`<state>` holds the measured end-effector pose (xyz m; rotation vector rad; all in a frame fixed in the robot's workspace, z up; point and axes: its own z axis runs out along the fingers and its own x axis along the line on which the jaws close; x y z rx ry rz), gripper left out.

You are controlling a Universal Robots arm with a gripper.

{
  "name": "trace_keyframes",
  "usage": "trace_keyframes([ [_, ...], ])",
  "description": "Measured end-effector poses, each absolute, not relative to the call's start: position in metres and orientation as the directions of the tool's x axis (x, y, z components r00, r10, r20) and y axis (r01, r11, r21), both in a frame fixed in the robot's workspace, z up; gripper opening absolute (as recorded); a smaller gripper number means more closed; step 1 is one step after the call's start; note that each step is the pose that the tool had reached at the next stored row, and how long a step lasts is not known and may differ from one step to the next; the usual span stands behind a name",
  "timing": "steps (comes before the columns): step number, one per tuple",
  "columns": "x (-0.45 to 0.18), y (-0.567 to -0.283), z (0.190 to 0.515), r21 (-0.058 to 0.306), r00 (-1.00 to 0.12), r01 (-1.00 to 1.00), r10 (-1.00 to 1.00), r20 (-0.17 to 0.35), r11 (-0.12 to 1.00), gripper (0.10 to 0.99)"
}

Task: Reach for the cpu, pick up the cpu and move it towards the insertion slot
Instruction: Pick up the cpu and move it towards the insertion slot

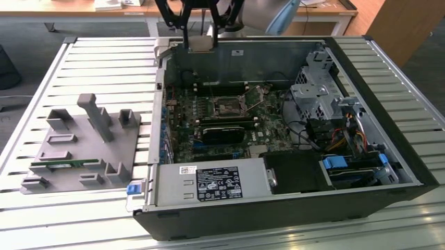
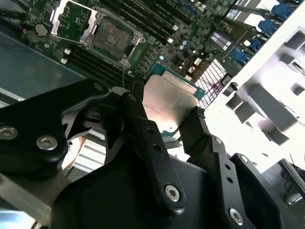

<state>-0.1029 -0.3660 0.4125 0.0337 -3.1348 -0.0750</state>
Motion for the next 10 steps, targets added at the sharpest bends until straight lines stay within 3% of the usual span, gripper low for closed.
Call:
trace_keyframes([
  [10, -0.080, -0.352, 0.411, 0.048, -1.000, -0.021, -0.022, 0.005, 0.999, 0.545],
])
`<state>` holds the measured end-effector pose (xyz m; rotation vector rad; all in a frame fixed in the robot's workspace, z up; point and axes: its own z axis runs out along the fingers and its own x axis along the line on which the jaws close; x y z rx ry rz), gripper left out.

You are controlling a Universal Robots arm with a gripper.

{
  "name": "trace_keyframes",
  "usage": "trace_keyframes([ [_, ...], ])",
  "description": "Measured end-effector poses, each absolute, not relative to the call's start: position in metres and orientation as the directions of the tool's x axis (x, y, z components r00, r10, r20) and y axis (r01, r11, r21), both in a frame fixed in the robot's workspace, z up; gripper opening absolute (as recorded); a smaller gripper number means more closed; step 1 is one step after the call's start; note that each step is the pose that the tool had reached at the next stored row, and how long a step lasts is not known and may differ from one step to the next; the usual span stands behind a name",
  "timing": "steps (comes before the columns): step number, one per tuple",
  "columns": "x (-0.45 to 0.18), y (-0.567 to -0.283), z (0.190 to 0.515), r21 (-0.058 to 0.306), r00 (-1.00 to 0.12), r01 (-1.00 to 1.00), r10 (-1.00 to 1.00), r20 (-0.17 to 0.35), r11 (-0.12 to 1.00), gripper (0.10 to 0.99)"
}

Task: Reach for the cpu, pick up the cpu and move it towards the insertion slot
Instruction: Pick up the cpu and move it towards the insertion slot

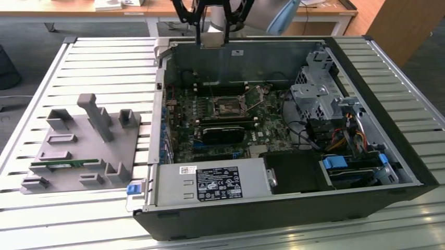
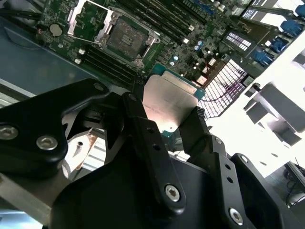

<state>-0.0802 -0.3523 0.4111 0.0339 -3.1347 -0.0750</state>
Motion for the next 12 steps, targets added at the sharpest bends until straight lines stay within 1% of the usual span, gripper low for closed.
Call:
trace_keyframes([
  [12, -0.051, -0.338, 0.409, 0.048, -1.000, -0.021, -0.022, 0.005, 0.999, 0.545],
])
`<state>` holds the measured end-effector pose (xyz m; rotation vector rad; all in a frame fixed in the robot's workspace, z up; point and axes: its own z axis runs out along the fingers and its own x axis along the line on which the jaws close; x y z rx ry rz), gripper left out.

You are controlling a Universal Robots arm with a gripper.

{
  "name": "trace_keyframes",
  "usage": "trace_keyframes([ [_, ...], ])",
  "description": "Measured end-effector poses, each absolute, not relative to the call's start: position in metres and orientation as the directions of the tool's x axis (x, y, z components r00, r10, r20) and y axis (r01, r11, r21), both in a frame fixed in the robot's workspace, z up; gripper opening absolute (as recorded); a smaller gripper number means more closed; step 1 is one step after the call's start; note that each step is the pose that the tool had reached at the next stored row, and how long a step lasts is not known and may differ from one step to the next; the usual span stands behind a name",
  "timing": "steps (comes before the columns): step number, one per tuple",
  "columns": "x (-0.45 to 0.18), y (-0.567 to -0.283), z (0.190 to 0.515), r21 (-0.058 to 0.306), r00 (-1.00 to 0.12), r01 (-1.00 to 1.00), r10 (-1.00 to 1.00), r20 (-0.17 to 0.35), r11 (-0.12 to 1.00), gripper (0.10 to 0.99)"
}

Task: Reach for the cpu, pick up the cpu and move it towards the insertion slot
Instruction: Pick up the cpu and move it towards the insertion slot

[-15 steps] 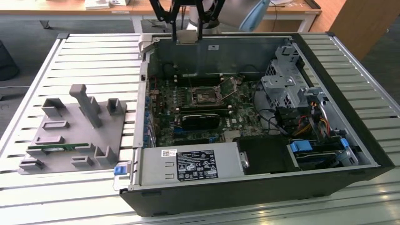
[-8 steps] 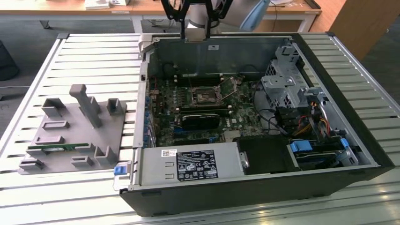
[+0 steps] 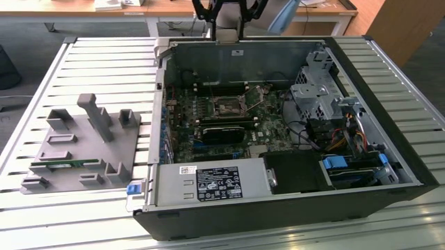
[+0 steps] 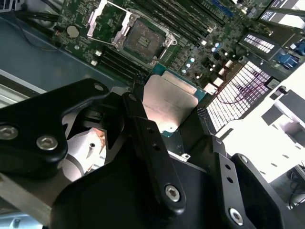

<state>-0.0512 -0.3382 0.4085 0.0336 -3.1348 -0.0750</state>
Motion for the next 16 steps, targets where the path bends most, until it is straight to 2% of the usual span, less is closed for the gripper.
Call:
trace_keyframes([
  [16, -0.029, -0.338, 0.407, 0.048, -1.000, -0.021, -0.021, 0.005, 0.999, 0.545],
])
